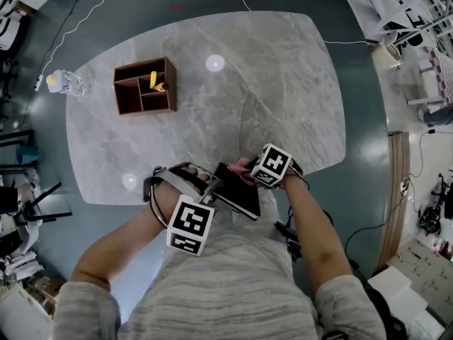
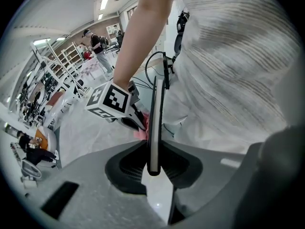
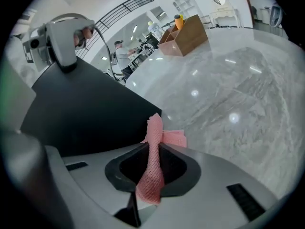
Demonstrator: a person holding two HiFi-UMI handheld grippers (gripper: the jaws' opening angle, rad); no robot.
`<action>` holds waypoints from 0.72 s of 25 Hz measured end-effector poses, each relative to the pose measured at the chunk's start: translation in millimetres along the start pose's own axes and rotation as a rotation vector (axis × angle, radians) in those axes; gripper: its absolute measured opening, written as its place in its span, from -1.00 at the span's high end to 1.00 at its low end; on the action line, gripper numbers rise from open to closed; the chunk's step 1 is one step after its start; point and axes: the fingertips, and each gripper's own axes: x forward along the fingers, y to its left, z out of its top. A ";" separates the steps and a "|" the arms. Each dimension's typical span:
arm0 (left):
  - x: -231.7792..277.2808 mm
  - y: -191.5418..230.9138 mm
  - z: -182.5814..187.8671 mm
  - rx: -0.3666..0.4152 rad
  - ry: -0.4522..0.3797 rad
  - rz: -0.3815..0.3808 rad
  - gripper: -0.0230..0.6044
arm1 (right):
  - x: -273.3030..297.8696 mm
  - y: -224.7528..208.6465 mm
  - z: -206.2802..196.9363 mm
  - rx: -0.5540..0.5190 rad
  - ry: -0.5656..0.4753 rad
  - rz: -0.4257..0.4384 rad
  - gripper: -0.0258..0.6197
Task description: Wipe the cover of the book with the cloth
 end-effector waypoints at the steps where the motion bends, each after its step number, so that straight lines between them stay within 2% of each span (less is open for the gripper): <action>1: 0.3 -0.5 -0.5 0.002 -0.001 0.001 0.68 | 1.7 -2.0 4.0 0.014 -0.004 -0.016 0.74; 4: 0.5 -1.4 -1.0 0.003 -0.007 0.001 0.68 | 6.7 -4.8 17.6 0.045 -0.020 -0.038 0.74; 9: 0.2 -2.3 0.6 0.001 -0.009 -0.002 0.68 | 5.4 -0.2 32.3 0.021 -0.019 -0.048 0.74; 18: 0.4 -2.8 -1.6 0.003 -0.016 -0.006 0.68 | -33.7 47.2 57.6 0.010 -0.105 0.100 0.74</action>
